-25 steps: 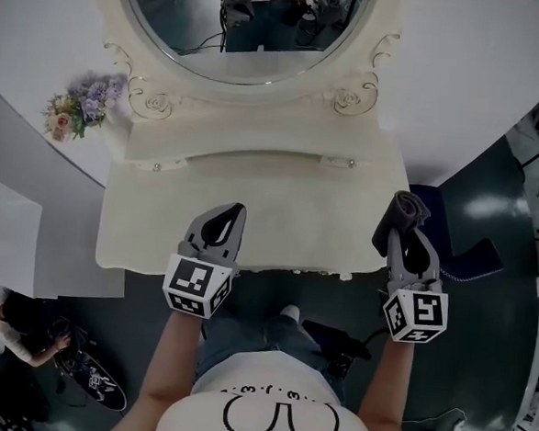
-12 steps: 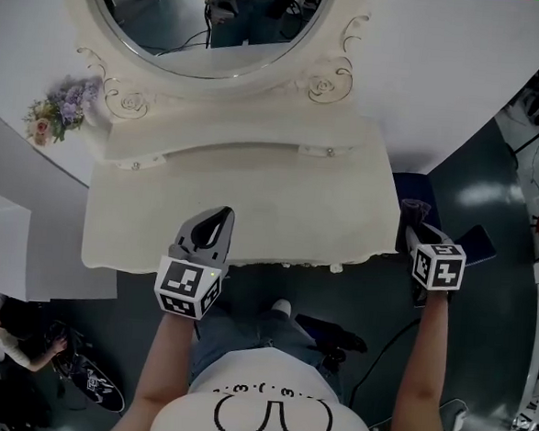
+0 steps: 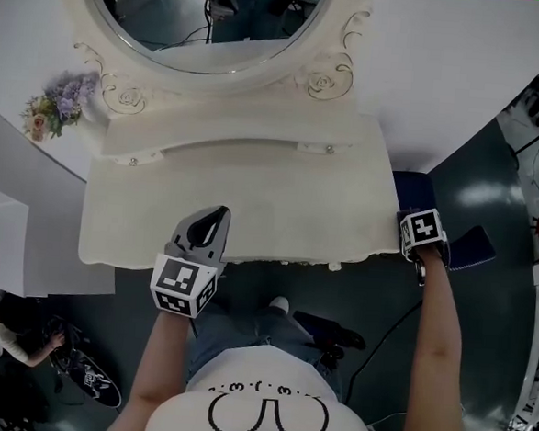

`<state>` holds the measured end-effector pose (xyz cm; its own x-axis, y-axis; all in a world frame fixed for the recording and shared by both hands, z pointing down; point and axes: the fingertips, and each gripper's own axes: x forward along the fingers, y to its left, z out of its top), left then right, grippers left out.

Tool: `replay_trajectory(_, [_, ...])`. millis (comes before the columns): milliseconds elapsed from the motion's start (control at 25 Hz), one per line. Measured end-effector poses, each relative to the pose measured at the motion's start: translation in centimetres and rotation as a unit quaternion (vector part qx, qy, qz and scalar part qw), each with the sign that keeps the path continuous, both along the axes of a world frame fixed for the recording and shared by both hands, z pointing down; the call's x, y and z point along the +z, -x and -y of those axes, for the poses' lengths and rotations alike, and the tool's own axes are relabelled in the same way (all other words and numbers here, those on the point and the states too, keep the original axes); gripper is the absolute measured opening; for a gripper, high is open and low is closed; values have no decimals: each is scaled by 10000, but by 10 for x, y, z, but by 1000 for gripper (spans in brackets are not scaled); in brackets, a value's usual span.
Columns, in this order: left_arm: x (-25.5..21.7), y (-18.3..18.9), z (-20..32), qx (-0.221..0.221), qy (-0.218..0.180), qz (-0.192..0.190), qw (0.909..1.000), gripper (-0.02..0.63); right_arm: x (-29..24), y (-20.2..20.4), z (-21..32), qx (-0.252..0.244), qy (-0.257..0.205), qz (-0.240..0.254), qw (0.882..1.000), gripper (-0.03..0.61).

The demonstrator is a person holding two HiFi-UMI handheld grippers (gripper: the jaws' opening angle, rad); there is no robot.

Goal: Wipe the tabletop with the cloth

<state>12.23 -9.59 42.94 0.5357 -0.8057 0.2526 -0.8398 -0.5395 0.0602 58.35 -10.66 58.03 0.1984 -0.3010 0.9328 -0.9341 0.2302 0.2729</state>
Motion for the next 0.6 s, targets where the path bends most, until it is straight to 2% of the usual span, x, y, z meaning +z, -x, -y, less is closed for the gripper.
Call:
replay_trajectory(200, [1, 8, -1, -31, 31, -6, 10000, -2, 12, -1, -1, 245, 143, -13, 9996, 83])
replay_trajectory(400, [6, 18, 2, -22, 107, -44, 9999, -2, 13, 16, -1, 446, 112, 480, 9978, 83])
replay_trajectory(600, [8, 29, 4, 23, 145, -31, 9999, -2, 16, 39, 4, 332, 103, 560, 9978, 83])
